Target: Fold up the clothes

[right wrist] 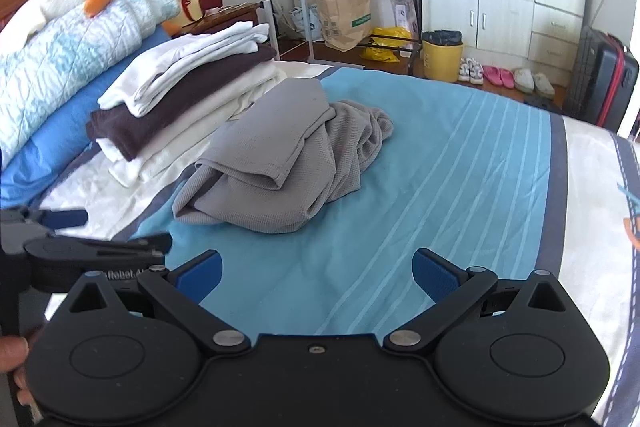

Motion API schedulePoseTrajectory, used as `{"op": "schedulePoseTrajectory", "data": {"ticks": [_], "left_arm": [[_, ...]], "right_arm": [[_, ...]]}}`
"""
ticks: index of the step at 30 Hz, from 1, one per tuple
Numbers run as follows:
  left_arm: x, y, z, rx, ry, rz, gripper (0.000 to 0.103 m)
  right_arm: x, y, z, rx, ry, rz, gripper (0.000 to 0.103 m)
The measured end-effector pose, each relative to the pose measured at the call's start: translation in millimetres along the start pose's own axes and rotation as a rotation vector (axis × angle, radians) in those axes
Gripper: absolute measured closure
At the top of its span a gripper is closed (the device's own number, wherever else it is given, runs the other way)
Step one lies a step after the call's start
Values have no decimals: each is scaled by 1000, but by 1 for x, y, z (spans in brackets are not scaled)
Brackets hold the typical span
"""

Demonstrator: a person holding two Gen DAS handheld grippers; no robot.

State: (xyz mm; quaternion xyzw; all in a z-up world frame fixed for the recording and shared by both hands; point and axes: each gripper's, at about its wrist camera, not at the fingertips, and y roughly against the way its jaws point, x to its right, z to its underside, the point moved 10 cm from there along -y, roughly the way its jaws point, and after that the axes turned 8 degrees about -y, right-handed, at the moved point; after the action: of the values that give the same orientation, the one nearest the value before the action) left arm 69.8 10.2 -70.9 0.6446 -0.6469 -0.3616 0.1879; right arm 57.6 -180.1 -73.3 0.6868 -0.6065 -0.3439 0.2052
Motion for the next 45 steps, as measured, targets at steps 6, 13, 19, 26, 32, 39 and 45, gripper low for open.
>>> {"op": "schedulePoseTrajectory", "data": {"ticks": [6,13,19,26,32,39,45], "left_arm": [[-6,0,-1,34,61,45,0],[-18,4,-3,60,96,63,0],[-25,12,-4,94,107,67,0],[-28,16,-2,114,98,38,0],[-27,18,-4,122,108,43,0],[-22,15,-3,104,105,51,0],[-19,16,-3,104,97,58,0]], "right_arm": [[-8,6,-4,17,21,2,0],[-18,8,-7,36,42,9,0],[-22,9,-3,33,46,8,0],[-30,8,-1,35,67,2,0],[-32,12,2,37,65,-19,0],[-25,17,9,32,50,-13,0],[-19,22,8,36,25,-22,0]]}}
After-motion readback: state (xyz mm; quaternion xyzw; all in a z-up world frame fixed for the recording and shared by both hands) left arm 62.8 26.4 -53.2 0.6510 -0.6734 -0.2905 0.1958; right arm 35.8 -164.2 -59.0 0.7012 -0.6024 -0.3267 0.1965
